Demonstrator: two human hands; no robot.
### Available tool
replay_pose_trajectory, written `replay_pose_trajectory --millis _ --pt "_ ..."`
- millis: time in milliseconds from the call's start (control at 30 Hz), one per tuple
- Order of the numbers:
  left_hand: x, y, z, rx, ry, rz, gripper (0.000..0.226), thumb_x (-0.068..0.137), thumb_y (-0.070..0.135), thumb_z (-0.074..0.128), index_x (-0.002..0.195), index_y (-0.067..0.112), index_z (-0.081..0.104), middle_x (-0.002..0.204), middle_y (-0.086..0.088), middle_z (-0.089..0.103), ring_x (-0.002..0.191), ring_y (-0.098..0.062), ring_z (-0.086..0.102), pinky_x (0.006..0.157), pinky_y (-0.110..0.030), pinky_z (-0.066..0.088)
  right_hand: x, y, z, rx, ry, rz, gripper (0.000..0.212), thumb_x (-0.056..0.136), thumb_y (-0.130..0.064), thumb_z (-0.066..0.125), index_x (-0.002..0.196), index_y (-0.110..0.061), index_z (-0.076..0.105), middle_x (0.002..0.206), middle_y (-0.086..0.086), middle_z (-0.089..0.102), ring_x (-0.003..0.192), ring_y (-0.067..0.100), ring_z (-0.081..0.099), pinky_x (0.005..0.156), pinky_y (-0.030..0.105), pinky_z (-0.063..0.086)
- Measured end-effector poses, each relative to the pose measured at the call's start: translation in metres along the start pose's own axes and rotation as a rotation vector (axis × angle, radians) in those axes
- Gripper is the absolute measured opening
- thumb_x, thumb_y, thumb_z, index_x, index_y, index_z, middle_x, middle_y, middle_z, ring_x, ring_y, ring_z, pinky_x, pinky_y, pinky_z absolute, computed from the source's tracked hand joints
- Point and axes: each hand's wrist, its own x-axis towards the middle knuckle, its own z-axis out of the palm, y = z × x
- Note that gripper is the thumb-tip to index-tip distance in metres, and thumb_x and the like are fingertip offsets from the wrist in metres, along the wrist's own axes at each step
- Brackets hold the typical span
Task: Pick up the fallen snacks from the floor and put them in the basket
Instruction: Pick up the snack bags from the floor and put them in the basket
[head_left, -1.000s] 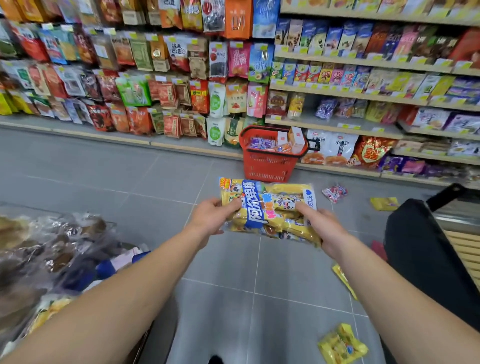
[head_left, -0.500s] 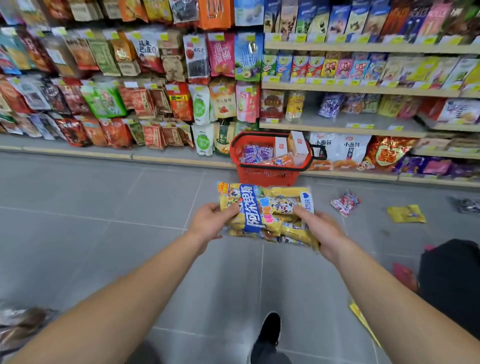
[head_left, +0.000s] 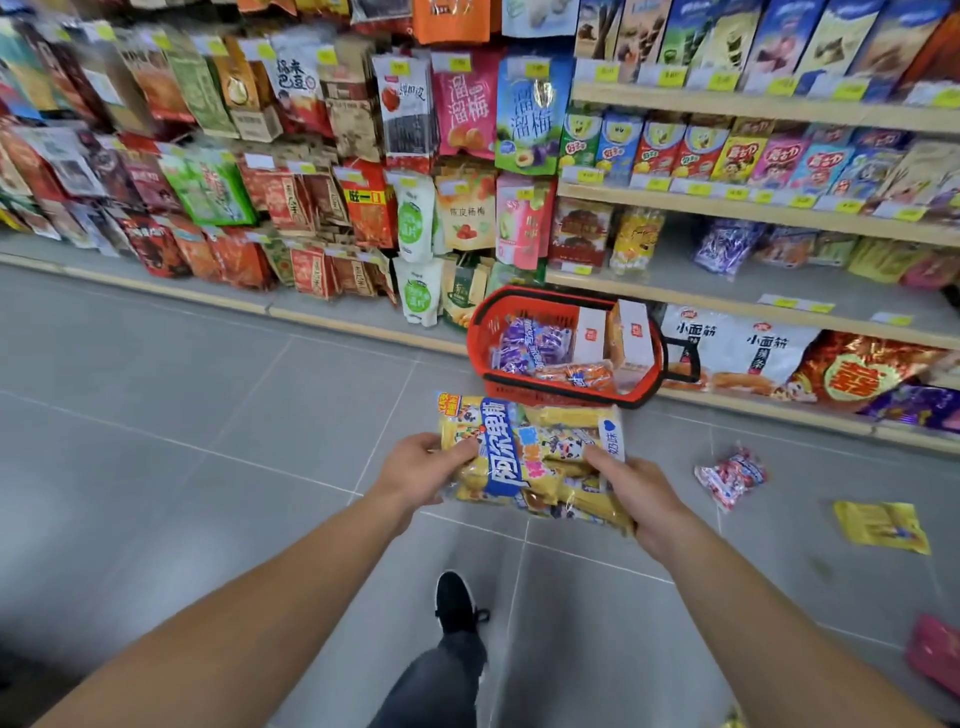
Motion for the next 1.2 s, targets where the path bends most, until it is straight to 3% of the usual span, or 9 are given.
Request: replay_pose_trajectory --millis 100,200,333,467,667,800,1000,1067,1200 --pt "0.053 0.02 0.008 -0.014 -0.018 -0.026 0.036 0.081 0.045 0.075 0.1 0.015 0.069 0.09 0.0 0.076 0.074 -0.012 0.07 0.062 -0.027 0.054 0.049 -0.024 -0.001 -0.02 -0.011 0.017 0.028 0.092 -0.039 0.068 0.107 -0.015 0.068 0.088 0.004 0.079 0.076 0.023 0.076 0.061 0.028 0.053" --pt "0.116 0.042 0.013 -0.033 -0.032 -0.061 0.04 0.078 0.047 0.076 0.101 0.015 0.068 0.092 0.0 0.076 0.08 -0.015 0.072 0.063 -0.029 0.055 0.105 -0.053 0.001 -0.042 0.001 0.033 0.026 0.092 -0.039 0.068 0.106 -0.016 0.068 0.086 0.003 0.079 0.076 0.022 0.076 0.065 0.031 0.055" --pt "0.19 0.07 0.016 -0.02 -0.04 -0.143 0.041 0.078 0.045 0.078 0.105 0.015 0.068 0.093 0.0 0.075 0.08 -0.014 0.071 0.058 -0.026 0.055 0.169 -0.088 0.009 -0.059 0.027 0.072 0.031 0.091 -0.039 0.07 0.112 -0.016 0.068 0.094 0.003 0.078 0.085 0.024 0.076 0.088 0.045 0.059" --pt "0.26 0.1 0.017 0.012 -0.052 -0.193 0.044 0.075 0.048 0.078 0.104 0.016 0.069 0.093 -0.001 0.075 0.082 -0.017 0.072 0.066 -0.029 0.06 0.233 -0.122 0.015 -0.051 0.027 0.094 0.033 0.088 -0.041 0.073 0.114 -0.021 0.069 0.105 0.0 0.077 0.099 0.025 0.072 0.1 0.049 0.052" --pt "0.34 0.131 0.02 0.056 -0.041 -0.246 0.041 0.074 0.05 0.078 0.098 0.018 0.069 0.094 -0.003 0.075 0.086 -0.019 0.072 0.075 -0.037 0.062 0.311 -0.155 0.021 -0.043 0.0 0.142 0.081 0.054 -0.069 0.079 0.124 -0.03 0.065 0.118 -0.006 0.073 0.11 0.024 0.068 0.105 0.052 0.048" --pt "0.394 0.145 0.03 0.087 -0.021 -0.283 0.04 0.074 0.05 0.078 0.096 0.018 0.069 0.092 -0.003 0.075 0.086 -0.02 0.072 0.076 -0.039 0.062 0.366 -0.173 0.024 -0.073 -0.019 0.169 0.041 0.078 -0.058 0.074 0.11 -0.033 0.067 0.114 -0.005 0.073 0.107 0.022 0.067 0.103 0.05 0.05" --pt "0.465 0.145 0.054 0.113 0.012 -0.418 0.032 0.077 0.044 0.078 0.092 0.018 0.067 0.089 -0.004 0.074 0.086 -0.023 0.072 0.077 -0.039 0.06 0.459 -0.174 0.023 -0.114 -0.066 0.258 0.015 0.09 -0.044 0.07 0.093 -0.03 0.064 0.1 -0.01 0.067 0.093 0.013 0.061 0.09 0.034 0.045" --pt "0.49 0.143 0.063 0.122 0.006 -0.465 0.027 0.081 0.044 0.076 0.09 0.021 0.065 0.087 -0.001 0.071 0.086 -0.022 0.07 0.08 -0.038 0.059 0.487 -0.177 0.021 -0.134 -0.088 0.309 0.018 0.091 -0.045 0.068 0.094 -0.028 0.062 0.101 -0.009 0.062 0.093 0.012 0.057 0.094 0.032 0.044" --pt "0.535 0.133 0.077 0.156 -0.008 -0.499 0.032 0.083 0.045 0.073 0.099 0.019 0.067 0.091 0.0 0.072 0.084 -0.019 0.07 0.08 -0.04 0.06 0.536 -0.176 0.021 -0.182 -0.074 0.399 0.039 0.095 -0.047 0.061 0.126 -0.025 0.057 0.097 -0.009 0.046 0.108 0.015 0.04 0.1 0.03 0.033"
